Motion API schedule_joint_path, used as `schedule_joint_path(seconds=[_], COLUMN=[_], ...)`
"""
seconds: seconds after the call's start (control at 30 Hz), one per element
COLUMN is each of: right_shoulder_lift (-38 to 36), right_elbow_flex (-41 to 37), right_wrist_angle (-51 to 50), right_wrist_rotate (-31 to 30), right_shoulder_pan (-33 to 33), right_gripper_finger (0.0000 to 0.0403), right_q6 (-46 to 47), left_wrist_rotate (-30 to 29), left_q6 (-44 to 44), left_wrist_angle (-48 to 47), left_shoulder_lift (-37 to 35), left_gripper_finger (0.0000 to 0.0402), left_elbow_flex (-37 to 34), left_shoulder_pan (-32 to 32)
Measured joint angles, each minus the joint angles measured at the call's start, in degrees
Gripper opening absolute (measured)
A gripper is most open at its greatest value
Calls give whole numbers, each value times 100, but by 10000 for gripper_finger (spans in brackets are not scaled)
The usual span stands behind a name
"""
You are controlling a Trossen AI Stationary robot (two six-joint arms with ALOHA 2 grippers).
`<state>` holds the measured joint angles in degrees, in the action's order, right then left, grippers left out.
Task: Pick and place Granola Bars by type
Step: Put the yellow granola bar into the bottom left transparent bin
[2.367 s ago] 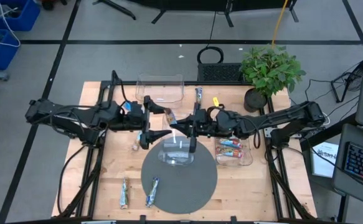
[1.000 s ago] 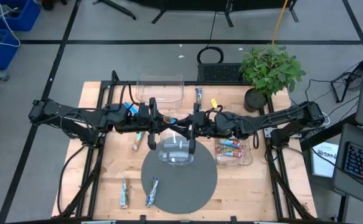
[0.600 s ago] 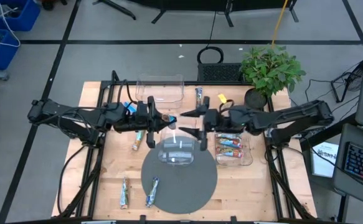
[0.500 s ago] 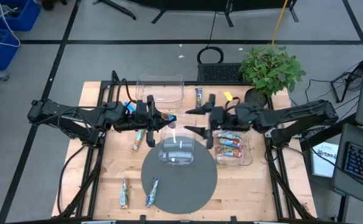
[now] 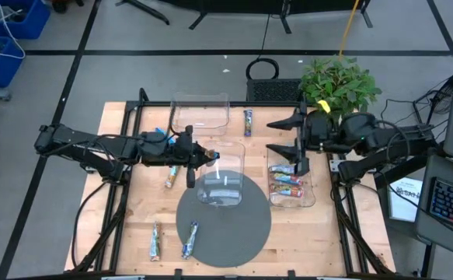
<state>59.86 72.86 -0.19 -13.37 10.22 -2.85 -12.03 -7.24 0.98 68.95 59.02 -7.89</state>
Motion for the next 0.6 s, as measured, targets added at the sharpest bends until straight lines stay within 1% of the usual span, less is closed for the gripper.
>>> schedule_joint_path(seconds=[0.13, 0.2, 0.3, 0.37, 0.6], right_shoulder_lift=[-22, -15, 14, 35, 45], right_elbow_flex=[0, 0, 0, 0, 0], right_wrist_angle=[-91, -162, -227, -245, -228], right_wrist_rotate=[2, 5, 2, 12, 16], right_shoulder_pan=[2, 2, 2, 2, 2], right_gripper_finger=[252, 252, 252, 252, 251], right_q6=[-1, 0, 11, 17, 61], left_wrist_rotate=[13, 159, 443, 622, 1040], left_q6=[-147, -235, -382, -479, -637], left_wrist_angle=[-522, -743, -714, -904, -1017], left_shoulder_lift=[136, 272, 586, 800, 1465], left_gripper_finger=[11, 11, 11, 11, 10], left_elbow_flex=[0, -6, 6, -3, 3], left_shoulder_pan=[56, 93, 159, 176, 197])
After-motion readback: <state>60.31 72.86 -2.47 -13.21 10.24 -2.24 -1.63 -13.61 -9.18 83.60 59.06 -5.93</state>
